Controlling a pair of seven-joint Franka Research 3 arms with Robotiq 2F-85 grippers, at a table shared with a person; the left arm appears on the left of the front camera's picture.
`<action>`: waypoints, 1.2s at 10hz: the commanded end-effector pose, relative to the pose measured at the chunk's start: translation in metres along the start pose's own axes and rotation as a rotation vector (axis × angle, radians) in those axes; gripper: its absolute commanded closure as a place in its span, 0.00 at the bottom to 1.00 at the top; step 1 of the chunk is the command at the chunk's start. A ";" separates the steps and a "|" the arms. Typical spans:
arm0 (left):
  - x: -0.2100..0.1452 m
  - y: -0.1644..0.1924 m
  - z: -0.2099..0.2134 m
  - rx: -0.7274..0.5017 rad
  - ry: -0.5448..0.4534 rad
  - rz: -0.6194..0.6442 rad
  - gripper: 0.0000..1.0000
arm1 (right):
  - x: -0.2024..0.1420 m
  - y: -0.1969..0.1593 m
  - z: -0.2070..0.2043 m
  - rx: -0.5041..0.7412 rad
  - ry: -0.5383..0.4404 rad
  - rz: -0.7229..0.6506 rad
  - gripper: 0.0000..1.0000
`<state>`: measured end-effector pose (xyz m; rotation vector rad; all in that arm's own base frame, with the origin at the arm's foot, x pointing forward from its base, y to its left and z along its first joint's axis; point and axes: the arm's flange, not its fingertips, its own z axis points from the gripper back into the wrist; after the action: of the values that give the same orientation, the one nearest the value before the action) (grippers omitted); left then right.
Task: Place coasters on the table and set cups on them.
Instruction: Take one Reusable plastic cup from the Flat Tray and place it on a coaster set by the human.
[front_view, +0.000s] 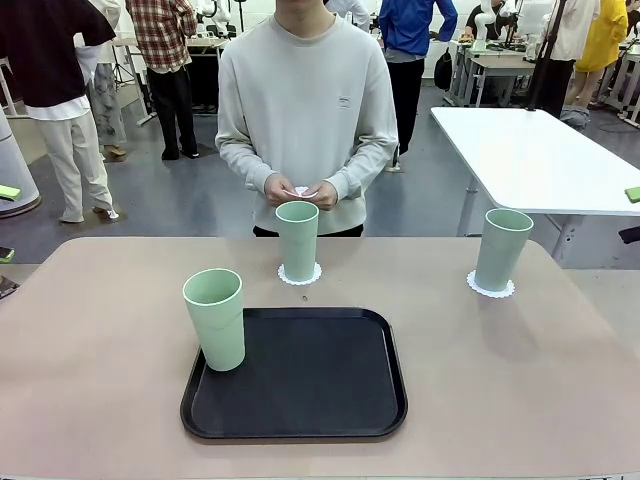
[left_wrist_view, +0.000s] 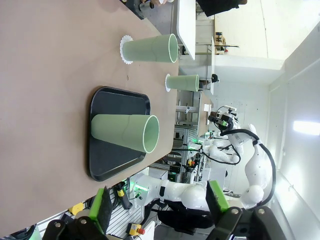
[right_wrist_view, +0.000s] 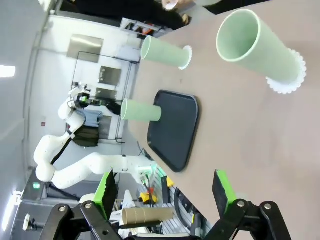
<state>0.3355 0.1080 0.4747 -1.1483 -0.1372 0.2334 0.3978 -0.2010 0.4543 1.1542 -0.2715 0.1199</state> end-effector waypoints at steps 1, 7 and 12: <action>0.000 -0.001 -0.001 -0.022 0.000 -0.016 0.00 | -0.002 -0.013 0.005 0.056 0.043 0.008 0.00; 0.000 -0.001 -0.001 -0.022 0.000 -0.016 0.00 | -0.016 -0.027 0.006 0.068 0.016 -0.038 0.00; 0.000 -0.001 -0.001 -0.022 0.000 -0.016 0.00 | -0.016 -0.027 0.006 0.068 0.016 -0.038 0.00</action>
<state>0.3355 0.1080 0.4747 -1.1483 -0.1372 0.2334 0.3885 -0.2162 0.4277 1.2263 -0.2302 0.1043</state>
